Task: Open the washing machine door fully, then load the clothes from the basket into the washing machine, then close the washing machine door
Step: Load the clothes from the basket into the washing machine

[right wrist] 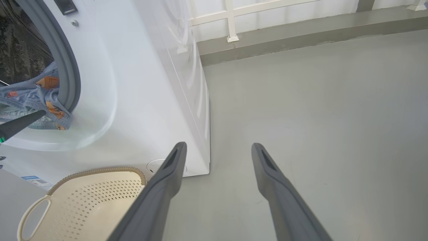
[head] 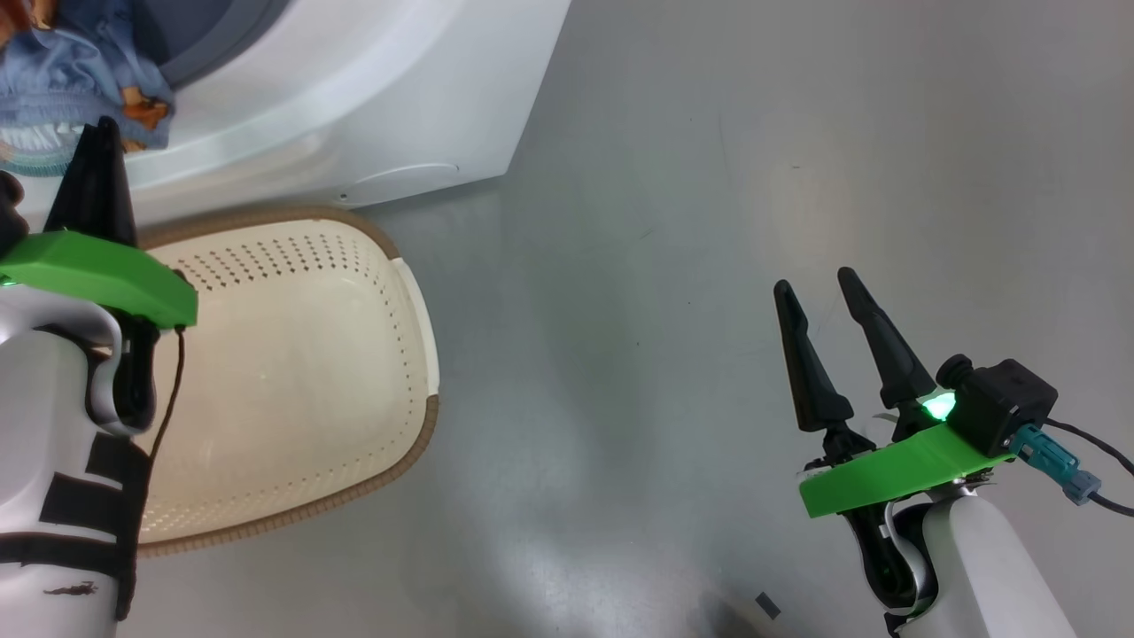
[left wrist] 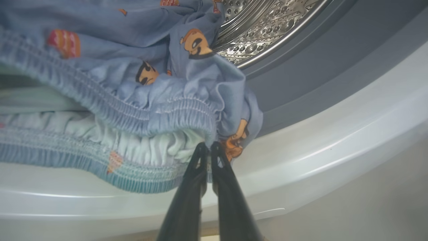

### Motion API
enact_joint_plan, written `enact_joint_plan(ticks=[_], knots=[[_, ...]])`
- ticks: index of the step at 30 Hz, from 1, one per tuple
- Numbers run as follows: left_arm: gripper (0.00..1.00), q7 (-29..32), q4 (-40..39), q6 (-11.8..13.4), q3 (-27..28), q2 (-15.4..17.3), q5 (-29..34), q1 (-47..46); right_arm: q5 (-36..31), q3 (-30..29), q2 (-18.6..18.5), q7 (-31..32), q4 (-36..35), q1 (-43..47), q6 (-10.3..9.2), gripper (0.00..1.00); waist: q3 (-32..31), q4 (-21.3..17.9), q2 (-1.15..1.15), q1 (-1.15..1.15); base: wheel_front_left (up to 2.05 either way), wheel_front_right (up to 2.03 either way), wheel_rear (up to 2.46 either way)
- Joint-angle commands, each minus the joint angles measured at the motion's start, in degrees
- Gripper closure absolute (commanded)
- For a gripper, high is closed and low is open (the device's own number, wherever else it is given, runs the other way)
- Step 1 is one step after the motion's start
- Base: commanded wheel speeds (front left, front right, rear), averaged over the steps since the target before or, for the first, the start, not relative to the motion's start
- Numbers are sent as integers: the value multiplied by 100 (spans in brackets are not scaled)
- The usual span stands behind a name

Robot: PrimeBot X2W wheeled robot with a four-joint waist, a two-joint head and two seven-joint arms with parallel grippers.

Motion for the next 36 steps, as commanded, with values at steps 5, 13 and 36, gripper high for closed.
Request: enact_joint_plan(ticks=[5, 13, 36], knots=[[100, -36, -246, -15, 120, 186, -129, -71, 88, 108, 7, -68, -147, 59, 54, 0, 13, 26, 0, 0, 0, 0, 0], [100, -36, -369, -15, 134, 313, -259, -209, 130, 110, 7, -68, -151, 48, 54, 0, 43, 47, 0, 0, 0, 0, 0], [100, -36, 901, -15, -148, 842, -44, -2397, 338, 273, 7, -68, -162, -2, 54, 0, 140, -213, 0, 0, 0, 0, 0]])
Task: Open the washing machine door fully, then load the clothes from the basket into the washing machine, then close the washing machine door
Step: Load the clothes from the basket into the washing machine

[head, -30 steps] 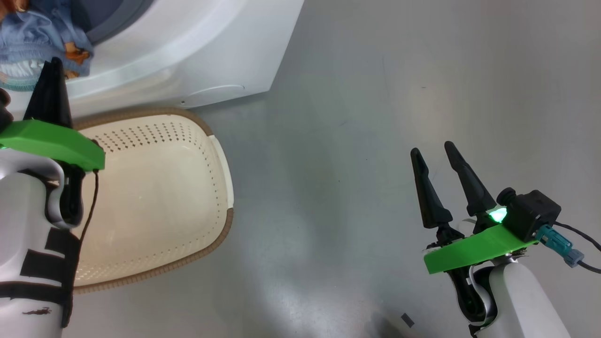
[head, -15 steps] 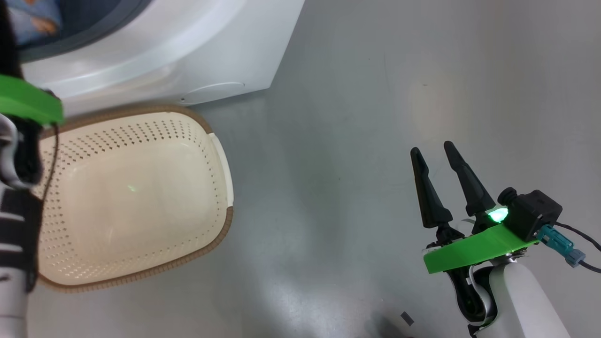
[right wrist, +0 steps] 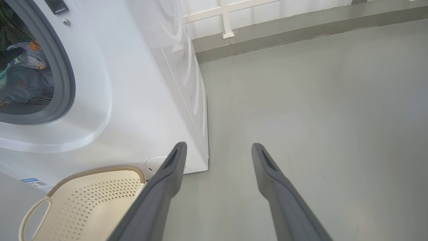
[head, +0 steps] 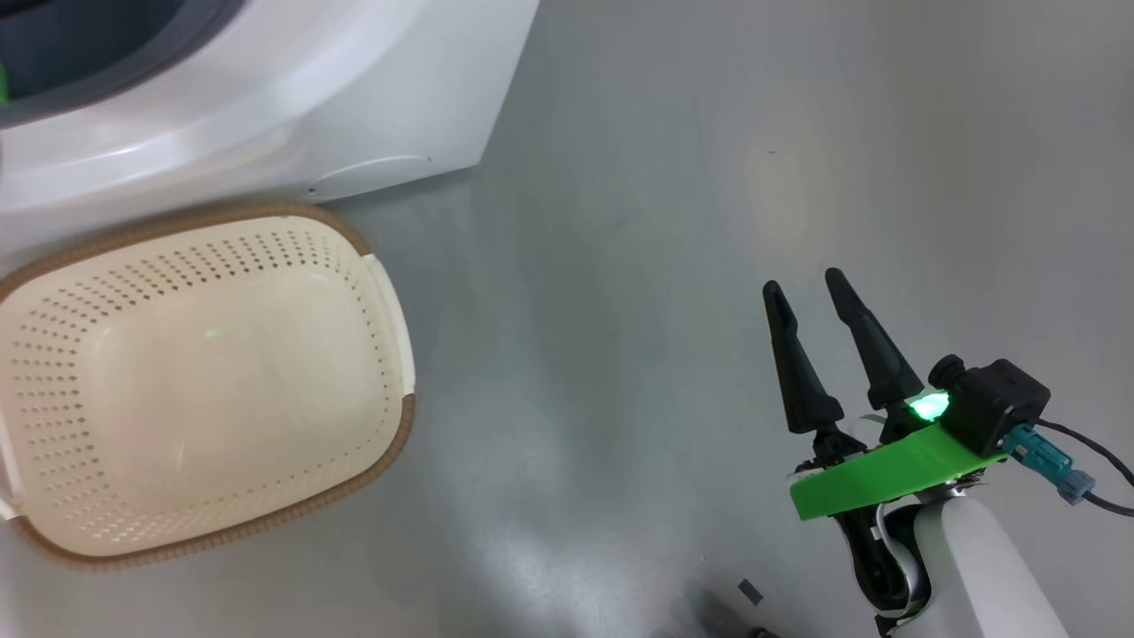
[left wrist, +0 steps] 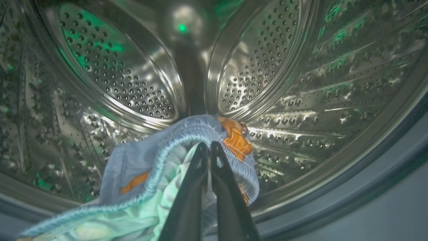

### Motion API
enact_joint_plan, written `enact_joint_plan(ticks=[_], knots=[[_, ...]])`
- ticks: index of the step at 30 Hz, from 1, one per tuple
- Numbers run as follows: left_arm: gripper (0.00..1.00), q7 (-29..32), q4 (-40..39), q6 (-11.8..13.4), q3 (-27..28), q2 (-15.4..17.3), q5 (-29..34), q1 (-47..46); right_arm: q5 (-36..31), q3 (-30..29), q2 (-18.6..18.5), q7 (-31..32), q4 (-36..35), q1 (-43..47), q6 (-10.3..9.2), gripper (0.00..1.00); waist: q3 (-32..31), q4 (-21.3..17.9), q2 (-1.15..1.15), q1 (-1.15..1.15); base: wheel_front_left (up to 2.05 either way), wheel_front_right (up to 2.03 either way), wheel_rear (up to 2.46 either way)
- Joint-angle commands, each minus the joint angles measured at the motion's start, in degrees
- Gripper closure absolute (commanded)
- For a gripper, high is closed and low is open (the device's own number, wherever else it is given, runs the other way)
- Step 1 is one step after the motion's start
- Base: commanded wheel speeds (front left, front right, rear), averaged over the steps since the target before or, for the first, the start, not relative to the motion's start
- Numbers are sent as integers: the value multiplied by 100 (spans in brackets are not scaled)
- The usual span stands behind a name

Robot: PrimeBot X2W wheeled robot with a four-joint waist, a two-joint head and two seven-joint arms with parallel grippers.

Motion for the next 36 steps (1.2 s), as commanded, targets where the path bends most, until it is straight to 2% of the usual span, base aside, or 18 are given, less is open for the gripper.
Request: enact_joint_plan(ticks=[1, 5, 9, 19, 24, 25, 26, 27, 28, 29, 36], knots=[[100, -36, -211, -15, 69, 303, 133, -222, 101, 139, 3, -68, -139, -5, 54, 0, 35, -58, 0, 0, 0, 0, 0], [100, -36, -745, -15, 45, 294, 378, -425, 159, 163, 3, -68, -164, -31, 54, 0, 130, -144, 0, 0, 0, 0, 0], [100, -36, -1167, -15, -412, 309, 444, -286, 215, 182, 3, -68, -168, -52, 54, 0, 182, -203, 0, 0, 0, 0, 0], [100, -36, 440, -15, -599, 435, -149, -314, 303, 239, 3, -68, -171, -28, 54, 0, 178, -288, 0, 0, 0, 0, 0], [100, -36, 786, -15, -611, 463, -176, -555, 294, 208, 3, -68, -157, -1, 54, 0, 151, -232, 0, 0, 0, 0, 0], [85, -36, 856, -15, -582, 450, -185, -571, 292, 215, 3, -68, -151, -5, 54, 0, 139, -219, 0, 0, 0, 0, 0], [61, -36, 913, -15, -570, 425, -188, -583, 287, 219, 3, -68, -148, -12, 54, 0, 127, -206, 0, 0, 0, 0, 0], [25, -36, 944, -15, -569, 401, -187, -592, 283, 221, 3, -68, -147, -20, 54, 0, 116, -194, 0, 0, 0, 0, 0], [25, -36, 944, -15, -569, 401, -187, -592, 283, 221, 3, -68, -147, -20, 54, 0, 116, -194, 0, 0, 0, 0, 0], [0, -36, 960, -15, -572, 383, -191, -589, 278, 222, 3, -68, -147, -27, 54, 0, 104, -183, 0, 0, 0, 0, 0], [0, -36, 737, -15, -444, 305, -340, -361, 199, 185, 3, -68, -133, -19, 54, 0, 10, -97, 0, 0, 0, 0, 0]])
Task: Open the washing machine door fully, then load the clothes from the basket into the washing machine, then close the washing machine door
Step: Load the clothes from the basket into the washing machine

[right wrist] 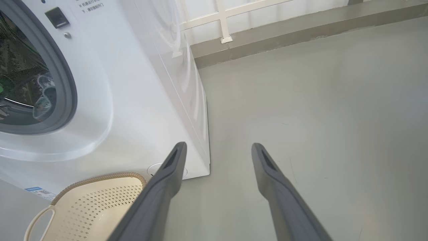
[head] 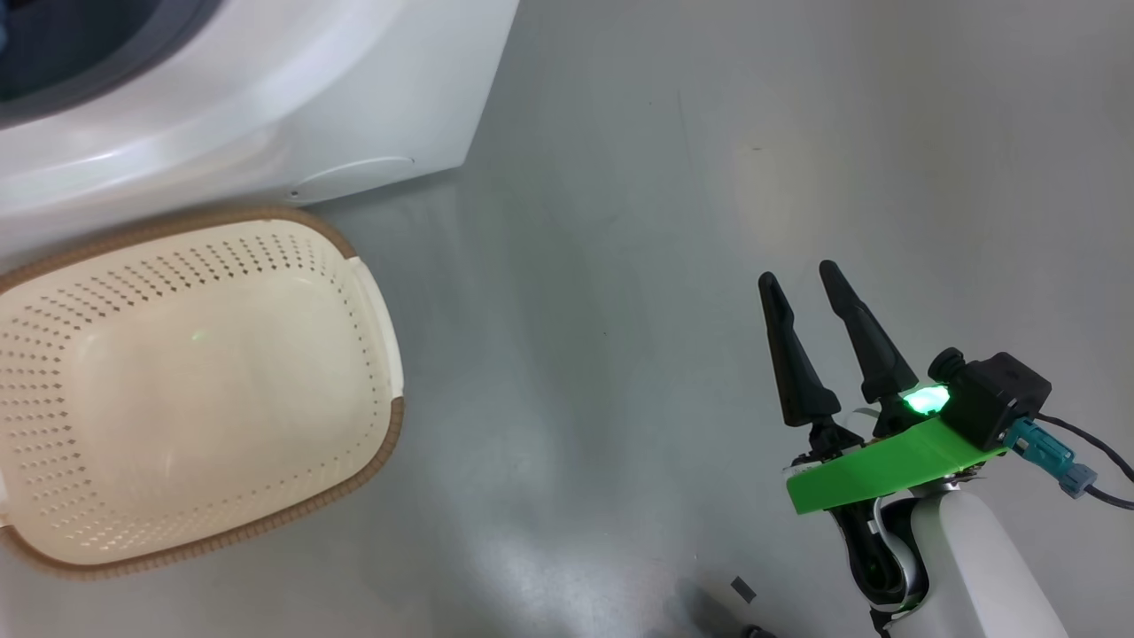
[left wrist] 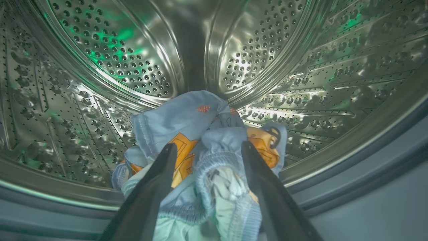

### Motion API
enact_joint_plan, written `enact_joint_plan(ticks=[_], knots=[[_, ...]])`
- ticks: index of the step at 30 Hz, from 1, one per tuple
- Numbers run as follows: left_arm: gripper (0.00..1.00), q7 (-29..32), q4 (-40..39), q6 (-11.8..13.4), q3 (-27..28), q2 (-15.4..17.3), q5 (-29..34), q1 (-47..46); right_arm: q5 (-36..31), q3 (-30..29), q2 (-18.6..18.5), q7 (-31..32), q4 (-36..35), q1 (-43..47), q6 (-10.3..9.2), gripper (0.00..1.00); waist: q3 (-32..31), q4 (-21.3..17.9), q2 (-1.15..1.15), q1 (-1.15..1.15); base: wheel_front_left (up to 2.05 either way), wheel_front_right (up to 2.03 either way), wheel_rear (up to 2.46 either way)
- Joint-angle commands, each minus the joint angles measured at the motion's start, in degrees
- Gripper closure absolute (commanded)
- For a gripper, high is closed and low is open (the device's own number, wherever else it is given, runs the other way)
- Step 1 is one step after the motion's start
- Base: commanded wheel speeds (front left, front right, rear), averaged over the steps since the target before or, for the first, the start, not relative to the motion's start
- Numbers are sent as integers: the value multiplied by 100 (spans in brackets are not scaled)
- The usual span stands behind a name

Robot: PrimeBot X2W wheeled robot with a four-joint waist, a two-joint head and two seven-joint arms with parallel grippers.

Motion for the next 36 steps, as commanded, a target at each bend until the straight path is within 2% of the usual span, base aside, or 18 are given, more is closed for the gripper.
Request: enact_joint_plan(ticks=[1, 12, 16, 23, 30, 36], knots=[[0, -32, -143, -10, 103, 229, -24, 94, -52, 93, -6, -68, -107, 59, 54, 0, -27, 22, 0, 0, 0, 0, 0], [0, -32, -727, -10, 429, 44, -46, 874, -237, 14, -6, -68, -72, 141, 54, 0, -271, 199, 0, 0, 0, 0, 0], [0, -32, -1057, -10, 735, -75, 114, 1297, -345, -39, -6, -68, -60, 164, 54, 0, -394, 307, 0, 0, 0, 0, 0], [0, -32, -1556, -10, 1315, -468, 557, 2286, -576, -181, -6, -68, 5, 265, 54, 0, -734, 546, 0, 0, 0, 0, 0], [0, -32, -2027, -10, 1684, -854, 1125, 3142, -813, -313, -6, -68, 54, 411, 54, 0, -1079, 825, 0, 0, 0, 0, 0], [0, -32, -2337, -10, 1929, -1144, 1319, 3705, -886, -374, -79, -68, 110, 548, 54, 0, -1396, 999, 0, 0, 0, 0, 0]])
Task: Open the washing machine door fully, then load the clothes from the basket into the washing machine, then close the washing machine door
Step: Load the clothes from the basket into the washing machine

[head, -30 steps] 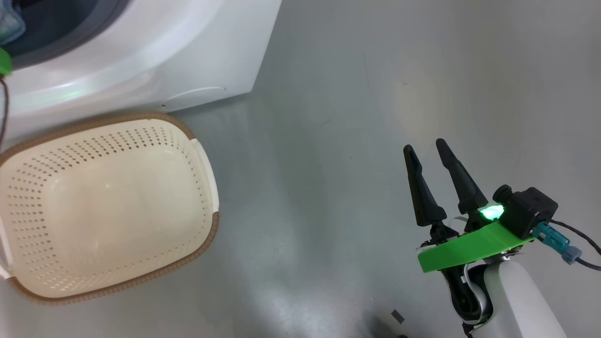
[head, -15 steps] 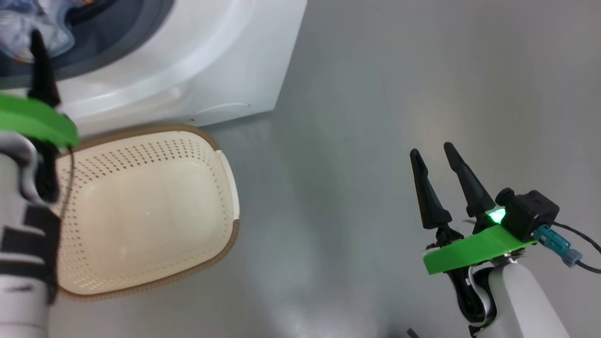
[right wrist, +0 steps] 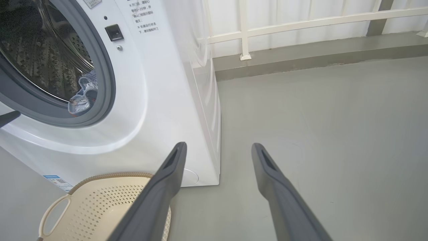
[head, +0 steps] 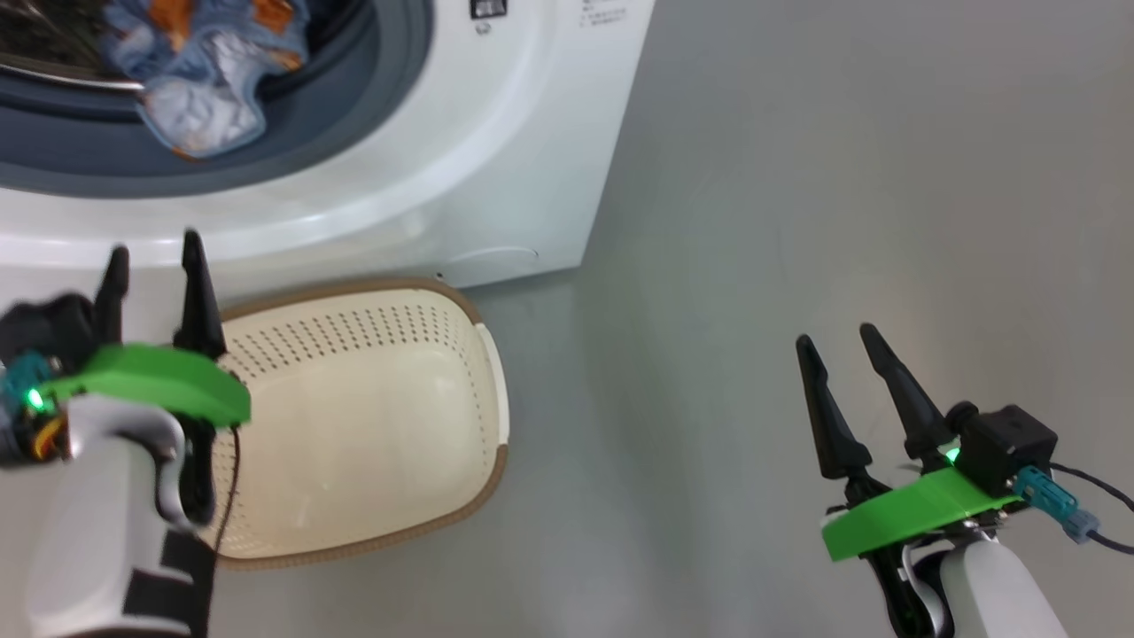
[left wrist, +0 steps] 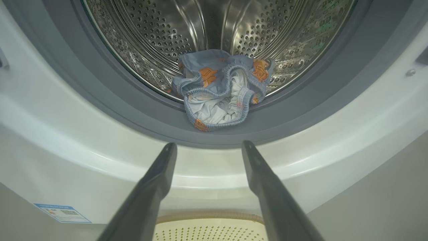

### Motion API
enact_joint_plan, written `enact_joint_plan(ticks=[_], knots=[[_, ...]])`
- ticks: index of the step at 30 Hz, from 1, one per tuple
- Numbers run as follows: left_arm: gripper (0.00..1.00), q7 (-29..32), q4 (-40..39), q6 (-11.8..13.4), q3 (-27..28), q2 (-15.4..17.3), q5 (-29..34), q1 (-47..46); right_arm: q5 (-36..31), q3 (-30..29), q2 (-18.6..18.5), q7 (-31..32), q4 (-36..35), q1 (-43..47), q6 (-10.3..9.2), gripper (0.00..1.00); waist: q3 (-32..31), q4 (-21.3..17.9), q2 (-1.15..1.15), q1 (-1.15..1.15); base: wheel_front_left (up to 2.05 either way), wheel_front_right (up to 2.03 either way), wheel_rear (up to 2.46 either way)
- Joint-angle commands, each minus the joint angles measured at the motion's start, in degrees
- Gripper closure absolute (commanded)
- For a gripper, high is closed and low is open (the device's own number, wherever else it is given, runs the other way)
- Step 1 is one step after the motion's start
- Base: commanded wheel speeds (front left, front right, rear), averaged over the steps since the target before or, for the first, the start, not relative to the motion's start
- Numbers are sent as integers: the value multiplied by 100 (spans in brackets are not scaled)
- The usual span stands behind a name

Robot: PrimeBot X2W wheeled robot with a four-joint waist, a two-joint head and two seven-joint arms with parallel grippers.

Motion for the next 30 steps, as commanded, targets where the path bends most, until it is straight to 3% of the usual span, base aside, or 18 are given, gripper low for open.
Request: enact_joint_plan(ticks=[1, 13, 30], knots=[[0, -36, -249, -9, 246, 103, 100, 300, -67, 79, -73, -68, -89, 166, 54, 0, -350, 233, 0, 0, 0, 0, 0], [0, -36, -939, -9, 584, -196, 404, 1607, -45, -28, -285, -68, -31, 629, 54, 0, -1047, 498, 0, 0, 0, 0, 0], [0, -36, -1868, -9, 573, -246, 454, 3359, 6, -290, -494, -68, -47, 1523, 54, 0, -1988, 729, 0, 0, 0, 0, 0]])
